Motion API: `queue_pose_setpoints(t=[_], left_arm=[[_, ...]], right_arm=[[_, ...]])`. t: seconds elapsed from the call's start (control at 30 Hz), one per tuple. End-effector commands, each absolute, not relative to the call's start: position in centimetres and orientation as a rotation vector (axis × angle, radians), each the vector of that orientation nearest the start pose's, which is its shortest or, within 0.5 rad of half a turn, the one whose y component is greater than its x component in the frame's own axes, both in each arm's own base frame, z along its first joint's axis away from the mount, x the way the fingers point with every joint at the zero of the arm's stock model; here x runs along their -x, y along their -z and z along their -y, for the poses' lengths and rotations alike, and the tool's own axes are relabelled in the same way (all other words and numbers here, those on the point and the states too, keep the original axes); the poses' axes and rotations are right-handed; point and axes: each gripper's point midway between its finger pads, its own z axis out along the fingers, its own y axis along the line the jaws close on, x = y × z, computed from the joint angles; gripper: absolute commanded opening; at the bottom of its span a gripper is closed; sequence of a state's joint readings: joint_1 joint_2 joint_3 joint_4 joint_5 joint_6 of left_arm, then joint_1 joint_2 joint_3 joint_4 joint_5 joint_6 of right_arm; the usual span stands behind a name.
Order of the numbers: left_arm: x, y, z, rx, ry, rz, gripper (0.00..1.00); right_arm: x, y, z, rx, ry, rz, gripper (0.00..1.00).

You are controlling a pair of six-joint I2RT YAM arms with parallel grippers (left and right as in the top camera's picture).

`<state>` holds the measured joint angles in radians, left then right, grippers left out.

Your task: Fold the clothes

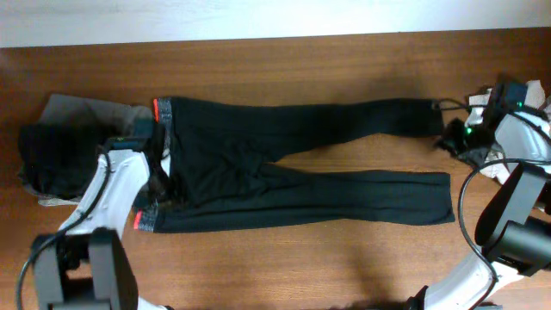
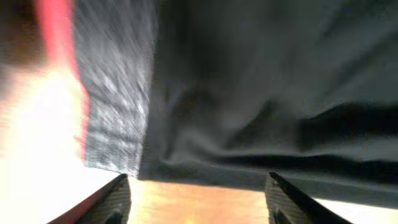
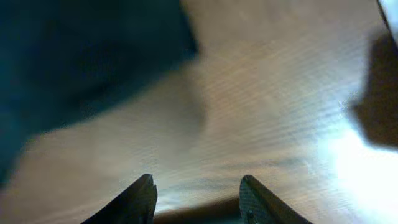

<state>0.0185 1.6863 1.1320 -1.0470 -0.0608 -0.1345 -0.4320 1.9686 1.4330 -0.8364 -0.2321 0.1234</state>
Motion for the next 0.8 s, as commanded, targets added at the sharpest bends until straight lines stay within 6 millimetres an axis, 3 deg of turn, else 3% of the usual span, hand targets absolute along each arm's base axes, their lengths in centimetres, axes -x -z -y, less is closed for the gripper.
queue_pose_setpoints(t=[0.0,0.17,0.23,0.37,0.5,0.63,0.77], left_arm=[[-30.9,-8.1,-1.9,0.259,-0.094,-3.028,0.78],[-34.3,-8.4,-1.7,0.243,-0.059,-2.902,0.8],[-35.8,-8.3,-1.2,0.198,-0.015,-2.857,0.79],[-38.4,-7.2,-0.6,0.111,0.029,-2.798,0.64],[-40.2,-5.1,0.6,0.025,0.116,-2.781,0.48],[-40.5,-1.9,1.1,0.014,0.162,-2.828,0.39],[-38.9,1.9,1.2,0.024,0.176,-2.946,0.32]], right_arm=[[-41.7,-7.8,11.5,-0.621,-0.379,-2.713,0.49],[-45.1,-8.5,10.7,-0.508,-0.339,-2.614,0.48],[-46.7,-8.9,10.9,-0.48,-0.325,-2.556,0.37],[-48.6,-8.7,11.4,-0.562,-0.343,-2.479,0.16],[-49.0,-6.8,11.6,-0.637,-0.363,-2.484,0.05],[-48.9,-4.4,11.6,-0.679,-0.373,-2.516,0.04],[-49.3,-2.5,11.8,-0.685,-0.373,-2.525,0.04]])
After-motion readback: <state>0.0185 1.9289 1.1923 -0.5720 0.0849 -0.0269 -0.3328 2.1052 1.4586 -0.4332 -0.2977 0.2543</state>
